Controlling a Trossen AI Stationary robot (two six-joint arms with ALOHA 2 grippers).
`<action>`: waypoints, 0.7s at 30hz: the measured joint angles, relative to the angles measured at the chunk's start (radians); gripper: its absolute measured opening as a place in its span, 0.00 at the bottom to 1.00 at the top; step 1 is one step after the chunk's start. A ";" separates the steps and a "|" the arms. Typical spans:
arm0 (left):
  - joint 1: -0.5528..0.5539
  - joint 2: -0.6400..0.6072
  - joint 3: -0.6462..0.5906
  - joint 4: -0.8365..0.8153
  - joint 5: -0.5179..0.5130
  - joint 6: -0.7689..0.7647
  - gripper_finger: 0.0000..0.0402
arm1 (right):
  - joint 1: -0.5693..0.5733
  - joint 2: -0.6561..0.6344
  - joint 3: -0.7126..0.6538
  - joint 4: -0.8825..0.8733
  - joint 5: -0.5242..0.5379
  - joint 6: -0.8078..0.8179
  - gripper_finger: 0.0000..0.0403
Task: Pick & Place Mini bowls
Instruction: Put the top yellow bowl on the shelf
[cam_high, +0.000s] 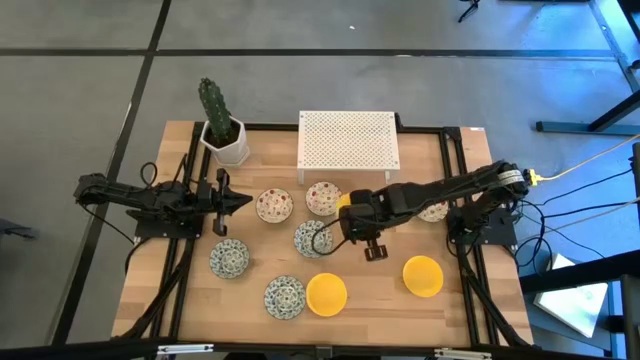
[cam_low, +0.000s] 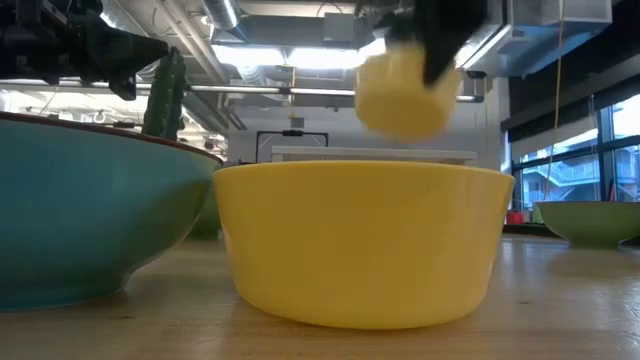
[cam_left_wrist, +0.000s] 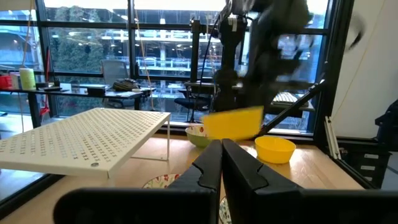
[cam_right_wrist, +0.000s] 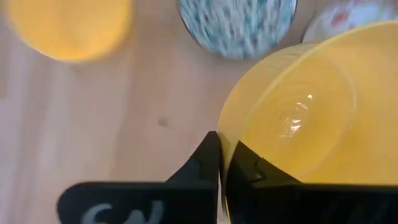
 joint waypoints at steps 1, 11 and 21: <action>0.000 0.000 0.000 0.000 0.000 0.000 0.02 | 0.012 -0.006 0.033 -0.016 0.002 -0.004 0.01; 0.000 0.000 0.000 -0.007 0.002 -0.007 0.02 | 0.121 -0.256 0.158 -0.053 0.197 0.077 0.01; 0.000 0.000 0.000 -0.001 0.001 -0.007 0.01 | 0.224 -0.499 -0.070 -0.002 0.396 0.185 0.01</action>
